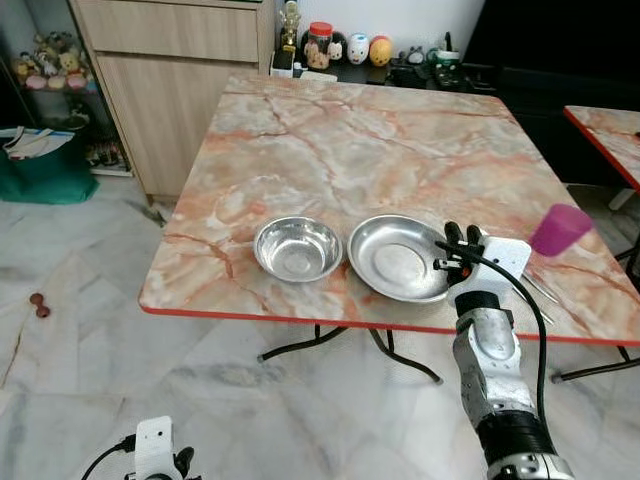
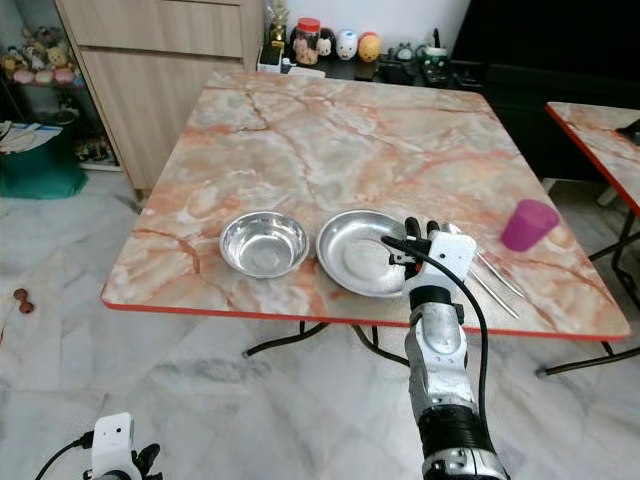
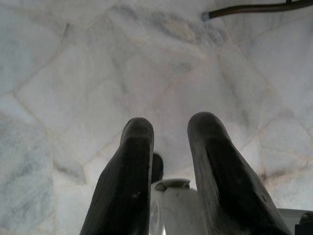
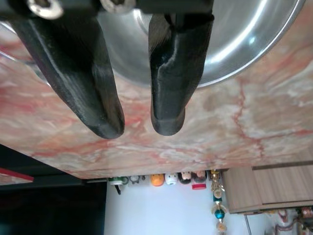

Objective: Setting the table

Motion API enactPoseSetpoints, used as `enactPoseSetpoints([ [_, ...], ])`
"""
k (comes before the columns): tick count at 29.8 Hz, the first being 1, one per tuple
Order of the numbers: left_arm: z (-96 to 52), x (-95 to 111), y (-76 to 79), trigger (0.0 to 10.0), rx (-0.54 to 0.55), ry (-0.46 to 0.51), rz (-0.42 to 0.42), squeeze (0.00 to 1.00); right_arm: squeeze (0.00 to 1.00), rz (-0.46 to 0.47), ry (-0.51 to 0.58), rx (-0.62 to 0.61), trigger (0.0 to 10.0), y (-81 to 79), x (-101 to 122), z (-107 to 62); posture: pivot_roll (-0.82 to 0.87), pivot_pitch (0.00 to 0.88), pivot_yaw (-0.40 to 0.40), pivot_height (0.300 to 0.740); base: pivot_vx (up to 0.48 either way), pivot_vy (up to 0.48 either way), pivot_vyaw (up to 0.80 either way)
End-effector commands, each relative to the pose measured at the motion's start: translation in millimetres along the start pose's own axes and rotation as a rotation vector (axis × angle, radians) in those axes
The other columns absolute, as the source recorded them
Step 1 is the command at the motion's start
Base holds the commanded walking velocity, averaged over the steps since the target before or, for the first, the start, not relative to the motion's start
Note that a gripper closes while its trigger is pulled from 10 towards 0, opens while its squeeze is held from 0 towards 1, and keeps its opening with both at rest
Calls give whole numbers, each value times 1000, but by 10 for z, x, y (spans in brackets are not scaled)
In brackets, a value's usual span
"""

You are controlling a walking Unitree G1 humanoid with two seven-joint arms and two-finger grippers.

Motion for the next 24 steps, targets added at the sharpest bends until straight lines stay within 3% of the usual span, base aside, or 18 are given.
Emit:
enactPoseSetpoints([
  [1,7,21,76,10000,-16,16,-10,0,0,-7,-19,-21,10000,95,-42,-1,29,5,-104,740,356,0,0],
  [18,9,4,123,10000,-29,10,-6,0,0,28,-32,-54,10000,187,-82,-40,26,4,-101,740,40,0,0],
  [19,8,2,122,10000,-29,9,-5,0,624,34,-38,-62,10000,194,-93,-48,25,5,-100,740,0,0,0],
  [20,8,-1,121,10000,-29,8,-5,0,1000,56,-47,-75,10000,206,-113,-61,25,4,-101,740,0,0,0],
  [24,5,-12,116,10000,-28,4,-3,0,1000,133,-76,-123,10000,278,-172,-128,30,5,-102,740,0,0,0],
])
Point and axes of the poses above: a point about 5 cm out from each wrist's last joint towards the gripper, its own z axis pointing out of the wrist towards the gripper, its own x axis along the axis of the wrist's last joint, y = z × x, the point moved 6 cm from there along z, pointing out of the wrist towards the gripper, and after that the axes turned 10 degrees about -z, right-handed, at the moved point
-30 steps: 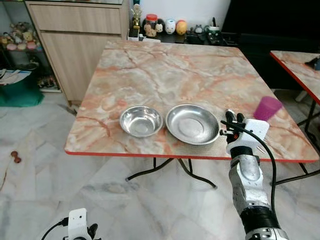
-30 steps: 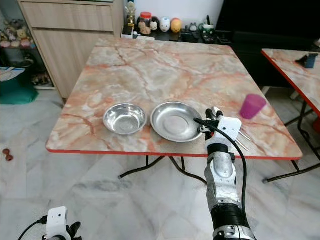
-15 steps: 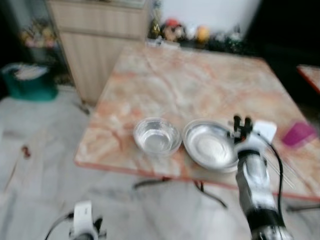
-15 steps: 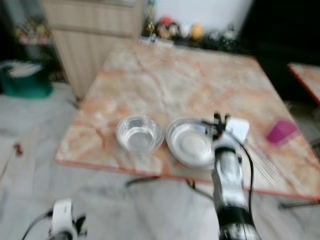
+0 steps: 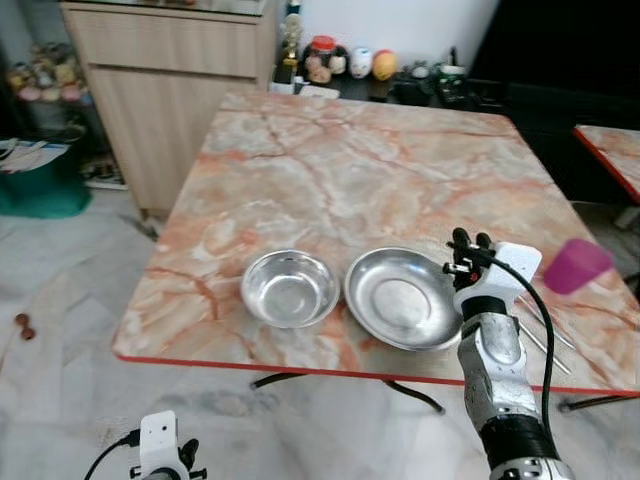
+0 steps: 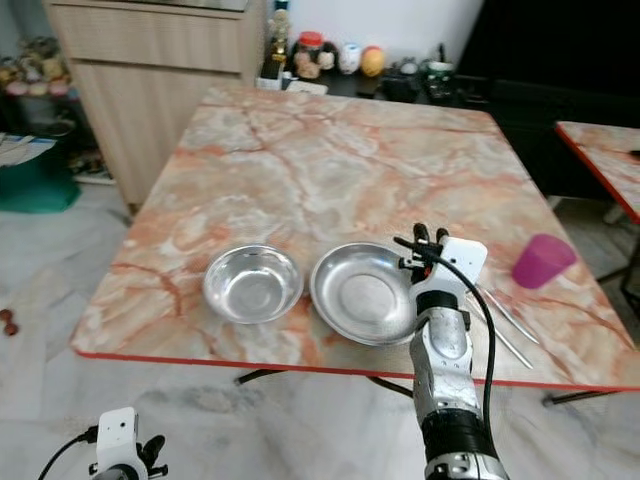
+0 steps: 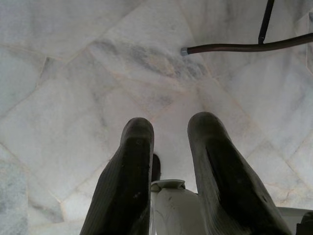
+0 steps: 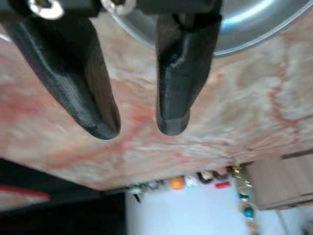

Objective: Setting the table

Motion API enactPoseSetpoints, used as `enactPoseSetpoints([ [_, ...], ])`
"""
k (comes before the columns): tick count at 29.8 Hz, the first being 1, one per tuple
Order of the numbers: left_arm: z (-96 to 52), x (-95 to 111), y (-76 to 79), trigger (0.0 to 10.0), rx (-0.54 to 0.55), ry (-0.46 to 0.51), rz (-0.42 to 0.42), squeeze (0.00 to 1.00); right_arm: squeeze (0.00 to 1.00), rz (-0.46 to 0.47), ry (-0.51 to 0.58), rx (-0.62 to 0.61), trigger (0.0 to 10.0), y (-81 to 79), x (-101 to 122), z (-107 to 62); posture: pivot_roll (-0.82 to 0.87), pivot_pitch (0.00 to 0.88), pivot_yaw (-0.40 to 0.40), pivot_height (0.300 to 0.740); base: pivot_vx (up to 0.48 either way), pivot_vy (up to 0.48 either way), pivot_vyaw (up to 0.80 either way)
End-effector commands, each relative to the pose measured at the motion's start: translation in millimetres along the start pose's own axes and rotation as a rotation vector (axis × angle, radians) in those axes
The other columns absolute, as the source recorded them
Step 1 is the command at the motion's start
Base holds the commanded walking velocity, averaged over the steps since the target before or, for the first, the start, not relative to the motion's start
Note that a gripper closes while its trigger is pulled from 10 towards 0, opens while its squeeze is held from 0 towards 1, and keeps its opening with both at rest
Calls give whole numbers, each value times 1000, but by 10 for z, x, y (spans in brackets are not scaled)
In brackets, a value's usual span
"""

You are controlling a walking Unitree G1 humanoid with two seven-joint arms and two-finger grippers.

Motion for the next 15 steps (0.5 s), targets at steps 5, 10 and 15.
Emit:
enactPoseSetpoints([
  [5,-21,-109,-29,10000,3,-41,18,0,1000,142,-40,-62,10000,149,-29,-76,28,6,-101,740,0,0,0],
  [10,-23,-124,-41,10000,4,-50,22,0,1000,251,-74,-66,10000,243,-59,-114,20,3,-101,740,0,0,0],
  [15,-20,-125,-25,10000,-1,-53,25,0,1000,233,-121,-1,10000,202,-98,-105,22,0,-101,740,0,0,0],
])
Point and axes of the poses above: a point about 5 cm out from each wrist's last joint towards the gripper, its own z axis pointing out of the wrist towards the gripper, its own x axis along the axis of the wrist's last joint, y = z × x, the point moved 6 cm from there along z, pointing out of the wrist towards the gripper, and after that the axes turned 10 degrees about -z, right-handed, at the moved point
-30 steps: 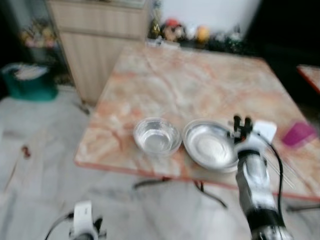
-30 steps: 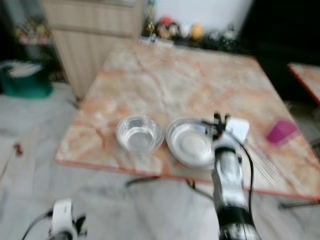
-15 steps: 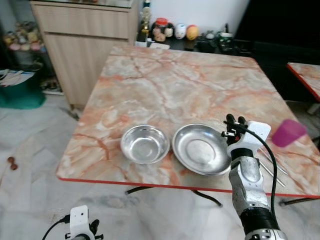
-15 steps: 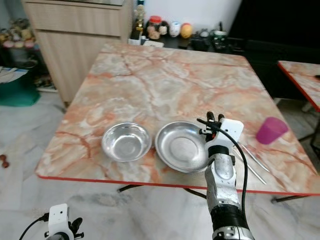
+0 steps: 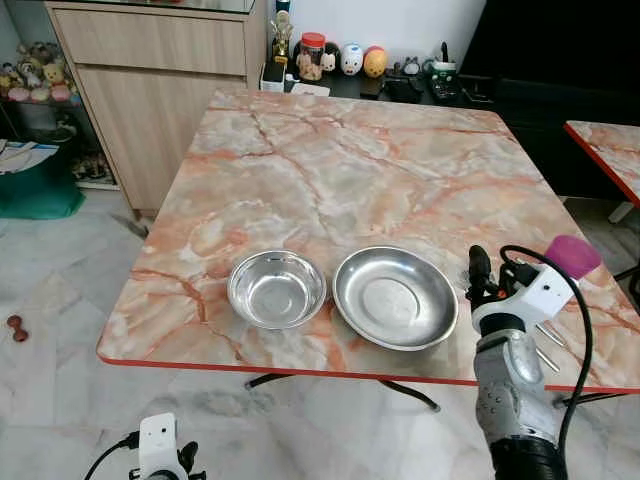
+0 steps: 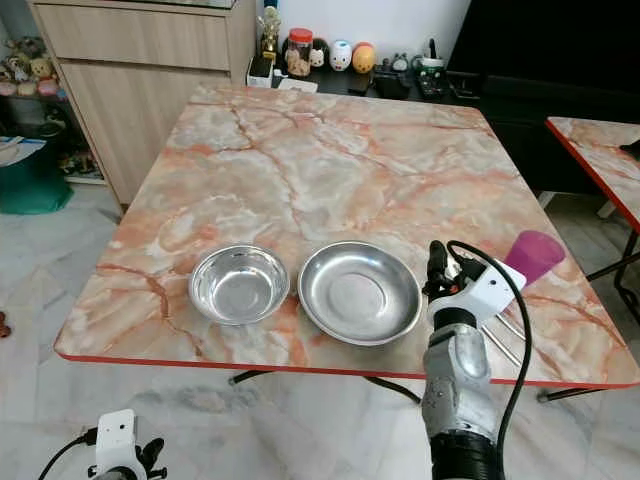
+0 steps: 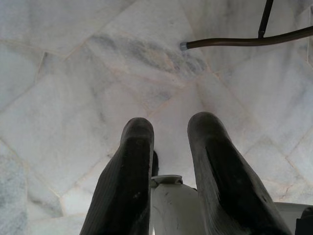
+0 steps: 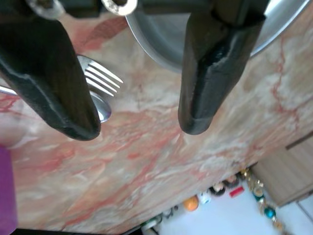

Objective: Setting the table

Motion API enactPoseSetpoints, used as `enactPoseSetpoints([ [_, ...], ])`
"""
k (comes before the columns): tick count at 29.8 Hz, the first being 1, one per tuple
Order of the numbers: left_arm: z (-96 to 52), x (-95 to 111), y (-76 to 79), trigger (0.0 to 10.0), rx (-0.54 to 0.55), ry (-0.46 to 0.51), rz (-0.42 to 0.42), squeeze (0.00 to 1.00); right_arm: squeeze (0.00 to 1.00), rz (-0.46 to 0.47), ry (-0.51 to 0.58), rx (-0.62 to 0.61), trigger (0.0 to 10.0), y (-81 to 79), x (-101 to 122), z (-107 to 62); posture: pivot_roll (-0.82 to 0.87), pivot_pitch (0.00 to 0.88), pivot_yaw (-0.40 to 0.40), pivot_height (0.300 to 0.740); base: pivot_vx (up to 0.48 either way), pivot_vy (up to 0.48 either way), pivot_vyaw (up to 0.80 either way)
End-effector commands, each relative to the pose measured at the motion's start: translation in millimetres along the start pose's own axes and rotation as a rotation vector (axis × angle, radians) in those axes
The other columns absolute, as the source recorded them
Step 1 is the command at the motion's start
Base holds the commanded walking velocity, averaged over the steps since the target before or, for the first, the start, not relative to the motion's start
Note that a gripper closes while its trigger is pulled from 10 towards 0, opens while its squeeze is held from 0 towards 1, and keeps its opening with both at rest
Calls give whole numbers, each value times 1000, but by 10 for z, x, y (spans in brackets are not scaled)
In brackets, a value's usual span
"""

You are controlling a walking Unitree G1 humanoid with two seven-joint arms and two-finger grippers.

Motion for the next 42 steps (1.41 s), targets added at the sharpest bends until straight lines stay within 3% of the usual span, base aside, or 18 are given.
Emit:
enactPoseSetpoints([
  [1,-9,-87,9,10000,-8,-40,26,0,1000,10,-2,19,10000,-18,40,-8,22,0,-101,740,0,0,0],
  [6,-7,-87,11,10000,-13,-44,41,0,1000,127,-53,56,10000,-99,-45,-56,21,0,-98,740,0,0,0],
  [7,-7,-87,10,10000,-12,-45,41,0,910,129,-67,65,10000,-109,-75,-68,22,0,-98,740,0,0,0],
  [8,-6,-84,4,10000,-9,-45,40,0,0,135,-124,99,10000,-152,-187,-95,22,0,-97,740,0,0,0],
  [11,-7,-86,-3,10000,-7,-45,42,0,0,139,-177,108,10000,-139,-311,-124,25,0,-98,740,0,0,0],
  [24,-13,-116,4,10000,-13,-57,55,0,0,178,-199,79,10000,-68,-352,-134,26,0,-102,740,0,0,0],
  [31,-14,-133,35,10000,-26,-63,76,0,0,210,-204,6,10000,64,-397,-131,23,0,-100,740,0,0,0],
  [42,-24,-173,35,10000,-29,-73,90,0,0,179,-267,32,10000,2,-552,-108,25,0,-99,740,0,0,0],
])
Point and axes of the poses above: a point about 5 cm out from each wrist's last joint towards the gripper, its own z axis pointing out of the wrist towards the gripper, its own x axis along the axis of the wrist's last joint, y = z × x, the point moved 6 cm from there along z, pointing out of the wrist towards the gripper, and after that the axes turned 10 degrees about -z, right-handed, at the moved point
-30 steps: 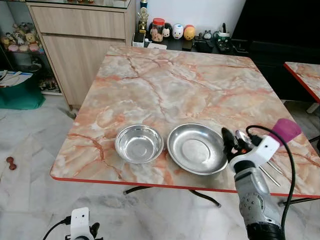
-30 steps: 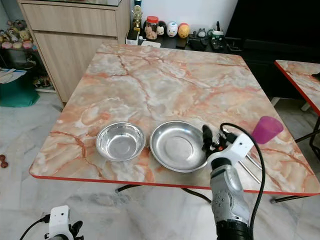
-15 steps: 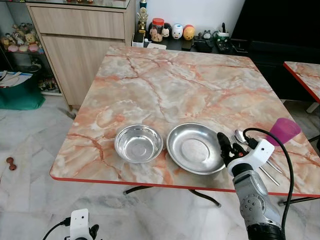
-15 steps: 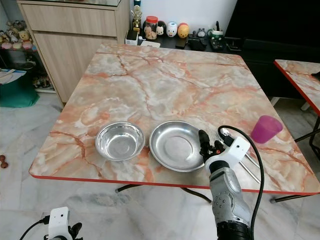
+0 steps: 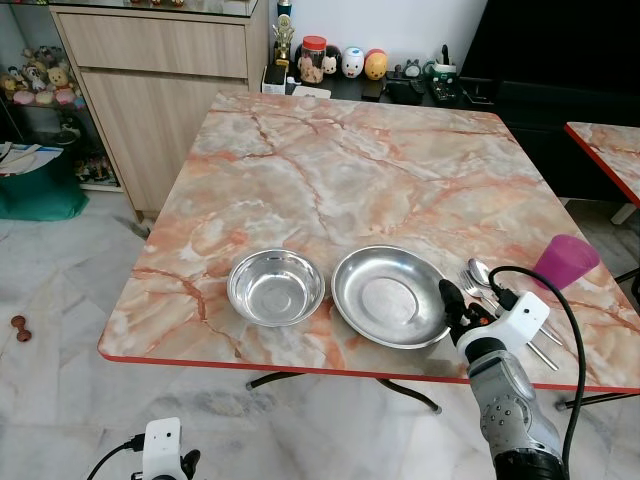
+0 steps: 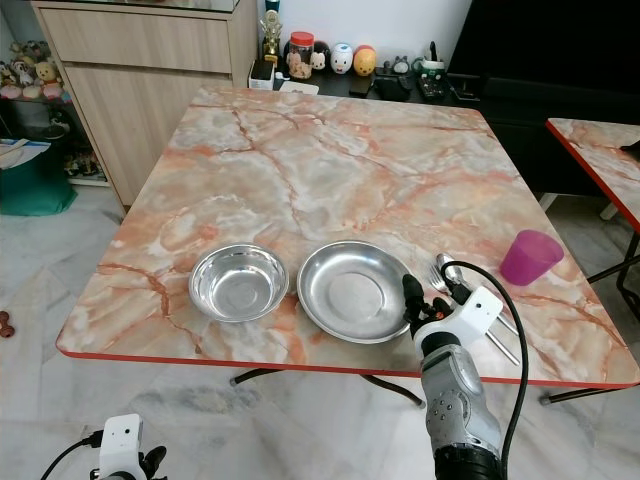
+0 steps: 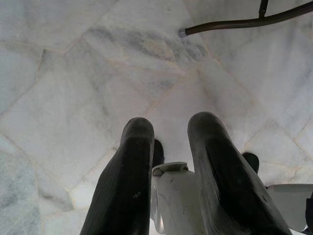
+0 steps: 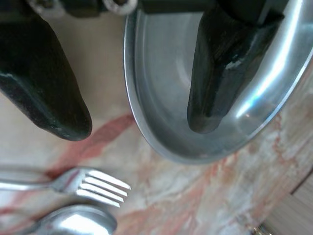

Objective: Setting the table

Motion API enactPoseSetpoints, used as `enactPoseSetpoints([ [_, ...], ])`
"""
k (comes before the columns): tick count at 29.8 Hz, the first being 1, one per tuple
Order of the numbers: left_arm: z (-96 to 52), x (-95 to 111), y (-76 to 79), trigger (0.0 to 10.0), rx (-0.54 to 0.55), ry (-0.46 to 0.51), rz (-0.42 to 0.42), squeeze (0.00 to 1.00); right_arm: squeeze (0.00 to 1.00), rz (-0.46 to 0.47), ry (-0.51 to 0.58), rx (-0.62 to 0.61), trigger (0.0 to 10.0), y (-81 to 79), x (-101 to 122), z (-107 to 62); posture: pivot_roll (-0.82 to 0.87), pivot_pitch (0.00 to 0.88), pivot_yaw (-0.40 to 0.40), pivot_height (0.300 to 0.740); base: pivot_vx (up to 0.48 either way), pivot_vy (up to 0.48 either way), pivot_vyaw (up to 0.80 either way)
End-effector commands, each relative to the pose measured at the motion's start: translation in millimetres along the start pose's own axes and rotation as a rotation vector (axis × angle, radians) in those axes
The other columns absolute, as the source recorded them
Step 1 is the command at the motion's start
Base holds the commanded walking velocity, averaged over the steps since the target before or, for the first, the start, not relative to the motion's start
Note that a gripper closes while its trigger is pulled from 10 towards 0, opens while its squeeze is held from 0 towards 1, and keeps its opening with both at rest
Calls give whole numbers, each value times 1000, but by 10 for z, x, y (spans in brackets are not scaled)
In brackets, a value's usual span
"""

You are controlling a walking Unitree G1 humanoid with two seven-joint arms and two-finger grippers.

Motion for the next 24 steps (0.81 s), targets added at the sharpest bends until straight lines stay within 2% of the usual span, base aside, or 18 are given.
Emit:
enactPoseSetpoints([
  [1,-11,-86,30,10000,-13,-27,14,0,0,-16,-3,-8,10000,27,24,27,25,0,-99,740,0,0,0],
  [17,-16,-103,11,10000,-6,-33,16,0,0,-16,-9,15,10000,-51,-4,83,32,0,-99,740,0,0,0],
  [24,-15,-102,8,10000,-4,-35,12,0,0,-10,-22,-5,10000,-4,-52,77,29,0,-98,740,0,0,0],
])
Point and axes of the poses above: a point about 5 cm out from each wrist's last joint towards the gripper, its own z axis pointing out of the wrist towards the gripper, its own x axis along the axis of the wrist's last joint, y = z × x, the point moved 6 cm from there along z, pointing out of the wrist towards the gripper, and after that the axes turned 10 degrees about -z, right-handed, at the moved point
